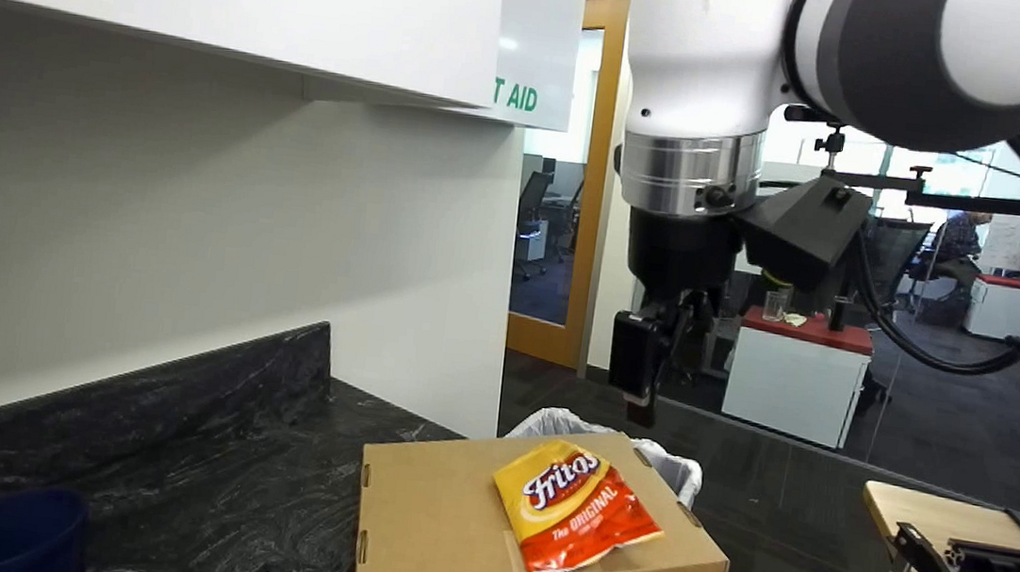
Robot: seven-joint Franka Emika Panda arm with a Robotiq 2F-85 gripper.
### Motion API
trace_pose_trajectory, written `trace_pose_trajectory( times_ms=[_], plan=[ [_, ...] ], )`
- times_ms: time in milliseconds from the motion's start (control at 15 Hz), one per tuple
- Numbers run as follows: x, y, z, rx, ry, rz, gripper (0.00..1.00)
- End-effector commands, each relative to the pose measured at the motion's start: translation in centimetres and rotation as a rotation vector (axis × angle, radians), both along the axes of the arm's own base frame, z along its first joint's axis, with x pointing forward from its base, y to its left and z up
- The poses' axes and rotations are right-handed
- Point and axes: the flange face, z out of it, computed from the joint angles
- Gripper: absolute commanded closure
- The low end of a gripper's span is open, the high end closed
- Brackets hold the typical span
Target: Take the yellow rapper off of the box and put it in the bin
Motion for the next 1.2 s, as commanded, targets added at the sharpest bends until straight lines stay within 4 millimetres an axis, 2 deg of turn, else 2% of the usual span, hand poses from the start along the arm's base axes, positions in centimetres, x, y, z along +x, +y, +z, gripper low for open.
trace_pose_trajectory(
  times_ms=[0,267,667,1133],
  plan=[
    [0.59,0.26,-1.26,0.078,0.062,0.005,0.00],
    [0.89,0.21,-2.07,0.115,0.098,0.048,0.00],
    [1.54,-0.39,-1.78,0.015,0.074,0.119,0.00],
    [1.26,-0.32,-1.96,0.034,0.075,0.105,0.00]
  ],
)
